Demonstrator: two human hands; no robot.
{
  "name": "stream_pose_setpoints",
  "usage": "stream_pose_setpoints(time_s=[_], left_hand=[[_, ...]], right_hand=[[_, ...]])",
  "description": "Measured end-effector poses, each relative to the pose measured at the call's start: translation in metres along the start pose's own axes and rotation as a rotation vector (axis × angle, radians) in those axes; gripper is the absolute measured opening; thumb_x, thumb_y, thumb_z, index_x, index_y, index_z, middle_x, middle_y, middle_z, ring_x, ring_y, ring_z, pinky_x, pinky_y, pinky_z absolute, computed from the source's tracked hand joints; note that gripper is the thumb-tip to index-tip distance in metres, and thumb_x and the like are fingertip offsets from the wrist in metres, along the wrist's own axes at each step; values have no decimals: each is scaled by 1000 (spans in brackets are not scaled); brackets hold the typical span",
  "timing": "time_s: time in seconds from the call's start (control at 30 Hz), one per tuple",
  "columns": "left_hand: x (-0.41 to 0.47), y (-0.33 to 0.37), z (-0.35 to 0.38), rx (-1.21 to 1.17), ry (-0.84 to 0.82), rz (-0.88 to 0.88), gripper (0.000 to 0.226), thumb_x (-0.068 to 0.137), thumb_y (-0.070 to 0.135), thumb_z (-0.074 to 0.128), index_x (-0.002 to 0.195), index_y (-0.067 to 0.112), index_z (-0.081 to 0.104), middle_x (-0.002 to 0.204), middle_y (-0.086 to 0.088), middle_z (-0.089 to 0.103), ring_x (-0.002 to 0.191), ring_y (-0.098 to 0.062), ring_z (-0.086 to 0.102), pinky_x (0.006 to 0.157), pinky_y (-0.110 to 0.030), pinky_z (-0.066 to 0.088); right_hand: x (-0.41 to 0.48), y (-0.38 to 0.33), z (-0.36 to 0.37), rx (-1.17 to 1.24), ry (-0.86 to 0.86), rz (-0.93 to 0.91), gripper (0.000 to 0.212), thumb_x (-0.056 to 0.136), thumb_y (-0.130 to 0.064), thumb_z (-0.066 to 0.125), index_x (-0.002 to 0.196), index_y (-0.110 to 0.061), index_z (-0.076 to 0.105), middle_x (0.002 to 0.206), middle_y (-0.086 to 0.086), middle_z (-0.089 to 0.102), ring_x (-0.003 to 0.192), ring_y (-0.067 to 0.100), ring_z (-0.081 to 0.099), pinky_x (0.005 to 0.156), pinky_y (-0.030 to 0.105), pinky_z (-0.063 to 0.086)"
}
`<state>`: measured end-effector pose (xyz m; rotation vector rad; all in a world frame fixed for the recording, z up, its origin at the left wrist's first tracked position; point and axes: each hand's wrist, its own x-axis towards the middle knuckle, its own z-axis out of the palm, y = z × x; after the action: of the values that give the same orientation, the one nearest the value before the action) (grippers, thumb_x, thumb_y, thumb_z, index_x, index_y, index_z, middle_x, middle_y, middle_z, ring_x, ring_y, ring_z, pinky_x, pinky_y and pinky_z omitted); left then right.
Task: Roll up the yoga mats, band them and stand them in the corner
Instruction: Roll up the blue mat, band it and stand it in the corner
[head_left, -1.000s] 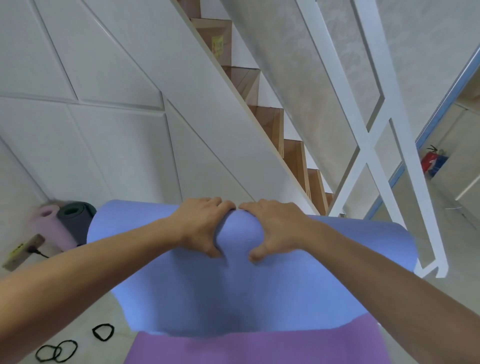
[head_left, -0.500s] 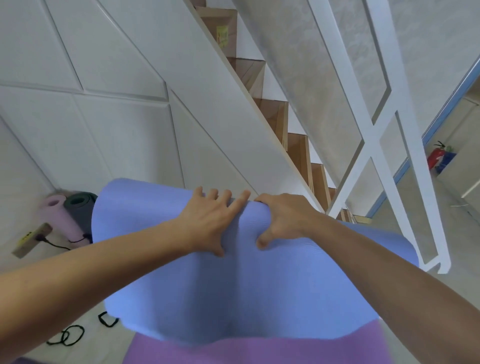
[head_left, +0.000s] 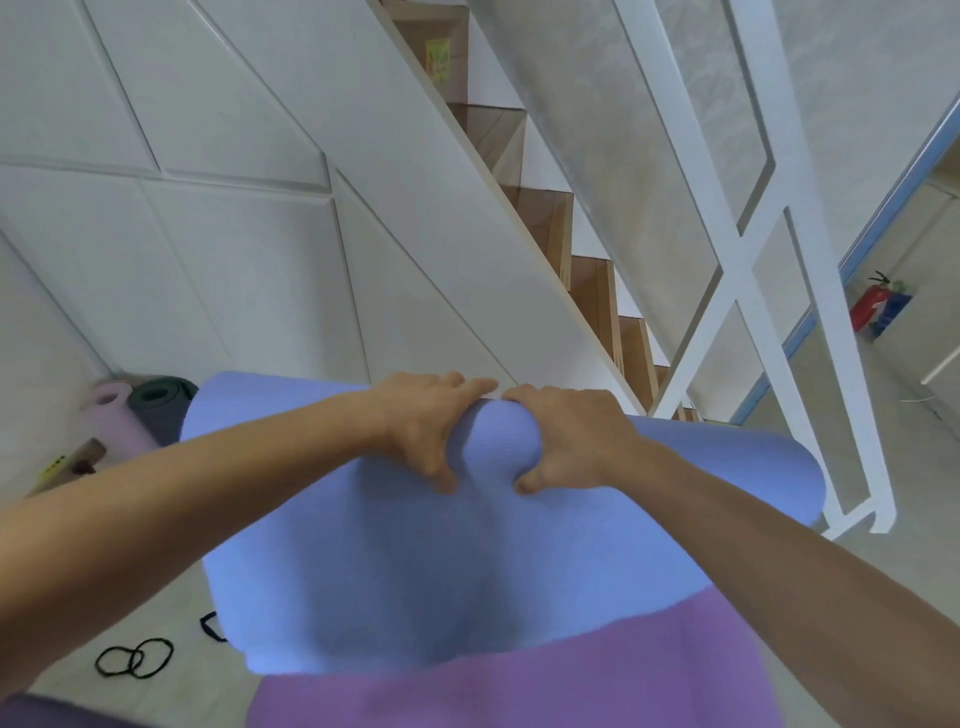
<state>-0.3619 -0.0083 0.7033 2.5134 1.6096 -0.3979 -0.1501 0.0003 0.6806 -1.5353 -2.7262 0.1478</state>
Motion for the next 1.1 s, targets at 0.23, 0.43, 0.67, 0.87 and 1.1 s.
stream_pose_setpoints(time_s=[0.23, 0.43, 0.67, 0.87, 1.1], left_hand=[[-9, 10, 28, 470, 393, 35, 151, 43, 67, 84, 151, 20, -9, 134, -10, 43, 112, -33, 50, 97, -54, 37], [4, 0, 32, 241, 321, 25, 101, 56, 61, 75, 140, 25, 30, 114, 0, 54, 99, -25, 58, 74, -36, 47], [10, -12, 3, -255, -59, -86, 116, 41, 71, 85, 139, 41, 31, 129, 16, 57, 118, -18, 58, 98, -36, 47], [-2, 3, 17, 188, 200, -21, 150, 43, 73, 81, 151, 30, -14, 146, -2, 35, 127, -29, 46, 104, -50, 35], [-4, 5, 43, 465, 458, 51, 146, 37, 63, 85, 153, 17, 10, 124, -17, 48, 103, -36, 50, 88, -54, 39]], right_hand=[[3, 3, -12, 284, -103, 105, 80, 52, -57, 85, 122, -42, 51, 100, -18, 63, 93, 12, 60, 86, 35, 51], [-2, -6, -6, 1, -144, -7, 122, 58, -70, 78, 155, -37, 13, 143, -4, 44, 125, 22, 48, 106, 44, 39], [2, -5, 4, -252, 3, -108, 118, 60, -72, 75, 153, -28, 18, 136, 5, 47, 118, 28, 49, 99, 42, 40], [16, 0, -10, 24, -45, 14, 93, 52, -67, 79, 133, -38, 44, 106, -12, 64, 97, 16, 62, 79, 36, 49], [19, 0, -10, 290, -139, 91, 84, 52, -62, 84, 126, -42, 51, 108, -18, 63, 100, 12, 59, 91, 34, 49]])
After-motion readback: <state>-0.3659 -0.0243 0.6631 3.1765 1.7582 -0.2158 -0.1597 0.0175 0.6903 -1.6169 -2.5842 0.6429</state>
